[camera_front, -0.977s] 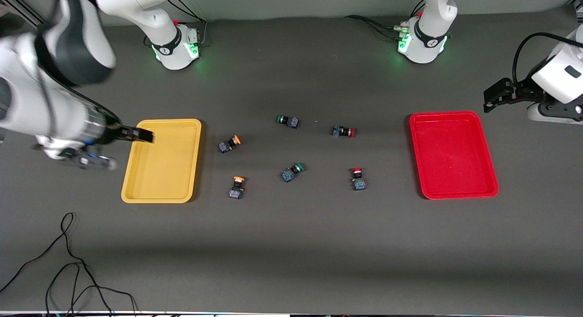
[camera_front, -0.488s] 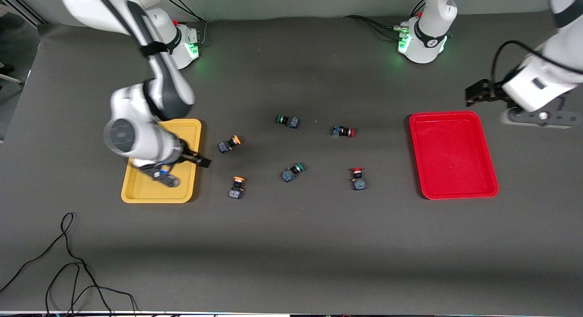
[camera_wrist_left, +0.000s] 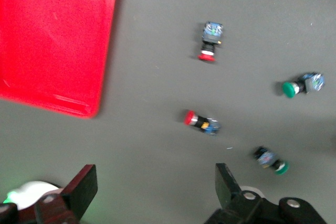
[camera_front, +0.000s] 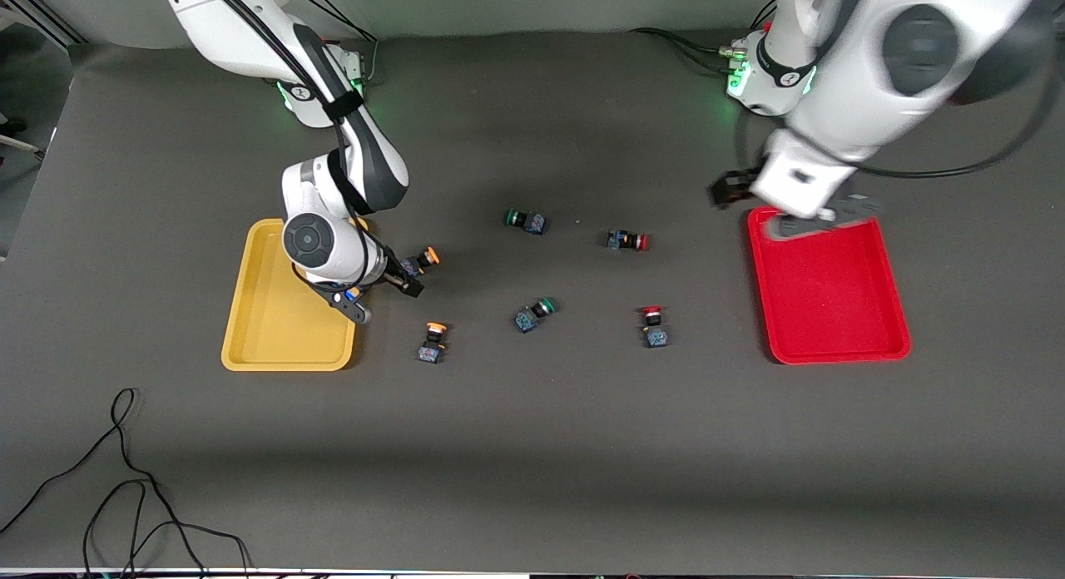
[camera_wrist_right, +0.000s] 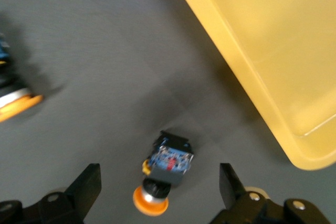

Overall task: Place red and yellow buttons in trays
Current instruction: 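Grasp the orange button with the right gripper while the left gripper descends, then set the orange button in the yellow tray with the right gripper, then grasp another orange button with the right gripper while the left gripper releases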

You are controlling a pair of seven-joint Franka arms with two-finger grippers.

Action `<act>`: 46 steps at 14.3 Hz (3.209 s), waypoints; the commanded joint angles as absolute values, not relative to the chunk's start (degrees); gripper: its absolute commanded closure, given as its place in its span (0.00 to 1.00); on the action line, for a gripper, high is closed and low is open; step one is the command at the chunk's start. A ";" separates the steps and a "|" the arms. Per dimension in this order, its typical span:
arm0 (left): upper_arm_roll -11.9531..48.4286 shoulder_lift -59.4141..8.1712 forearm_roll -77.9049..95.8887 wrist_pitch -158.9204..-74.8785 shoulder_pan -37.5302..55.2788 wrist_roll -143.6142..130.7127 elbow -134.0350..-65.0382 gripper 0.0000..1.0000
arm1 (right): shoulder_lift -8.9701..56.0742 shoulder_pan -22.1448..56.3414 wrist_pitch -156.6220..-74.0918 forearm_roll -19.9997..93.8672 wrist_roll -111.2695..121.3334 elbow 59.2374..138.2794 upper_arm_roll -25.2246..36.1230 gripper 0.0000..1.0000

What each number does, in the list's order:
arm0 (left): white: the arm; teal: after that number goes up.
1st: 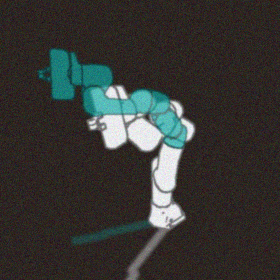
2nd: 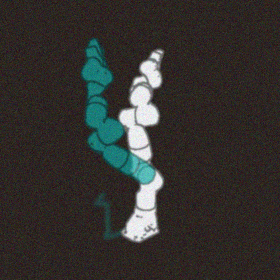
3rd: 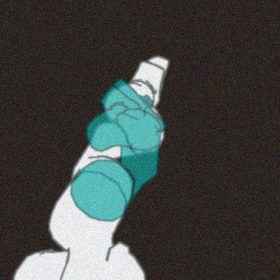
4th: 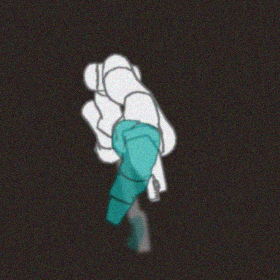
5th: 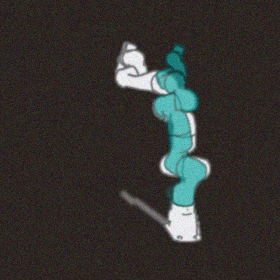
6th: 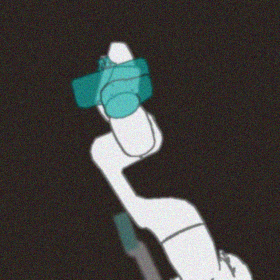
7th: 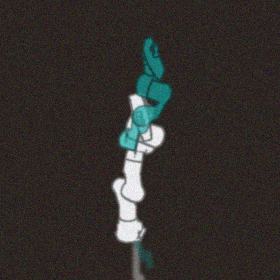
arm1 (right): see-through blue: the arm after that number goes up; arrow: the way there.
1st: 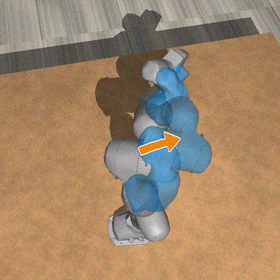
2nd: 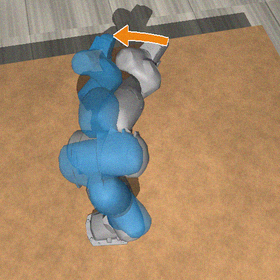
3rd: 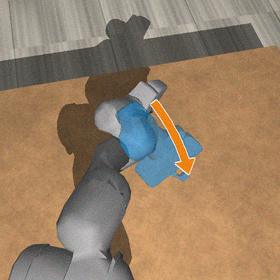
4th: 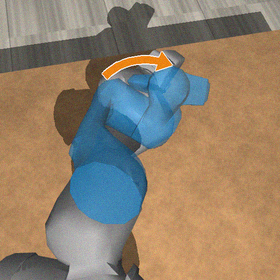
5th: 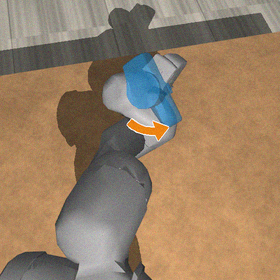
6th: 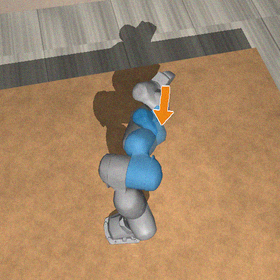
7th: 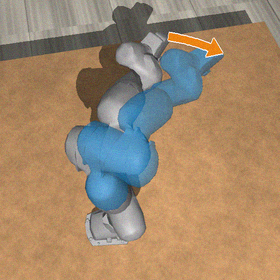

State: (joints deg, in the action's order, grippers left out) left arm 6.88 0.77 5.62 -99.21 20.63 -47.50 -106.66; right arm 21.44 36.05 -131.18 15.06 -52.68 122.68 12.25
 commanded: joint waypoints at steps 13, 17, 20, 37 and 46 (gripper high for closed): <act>6.06 -6.13 1.23 -129.80 34.72 -113.98 -126.12 0.00 | 24.87 40.08 -140.80 20.13 -53.70 126.39 12.83 0.73; 6.06 -13.78 -4.57 -135.69 36.38 -120.14 -126.21 0.00 | 22.51 39.73 -136.96 20.13 -52.74 126.04 13.53 0.88; 6.06 -17.83 -4.66 -138.94 37.35 -120.58 -126.21 0.00 | 16.37 39.29 -126.51 19.16 -45.39 124.37 20.18 0.88; 5.71 -20.32 -6.50 -144.15 37.00 -112.62 -124.98 1.00 | 18.70 45.51 -120.50 11.85 -33.22 112.10 33.31 0.00; 5.54 1.12 2.71 -120.01 23.41 -52.55 -124.80 1.00 | 41.46 47.03 -121.20 24.75 -20.69 89.22 29.27 0.00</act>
State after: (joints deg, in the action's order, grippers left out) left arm 5.42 -4.15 -0.52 -125.62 28.97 -69.81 -123.12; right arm 35.97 49.74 -121.88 18.40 -27.95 94.74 29.08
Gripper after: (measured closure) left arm 0.670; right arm 0.000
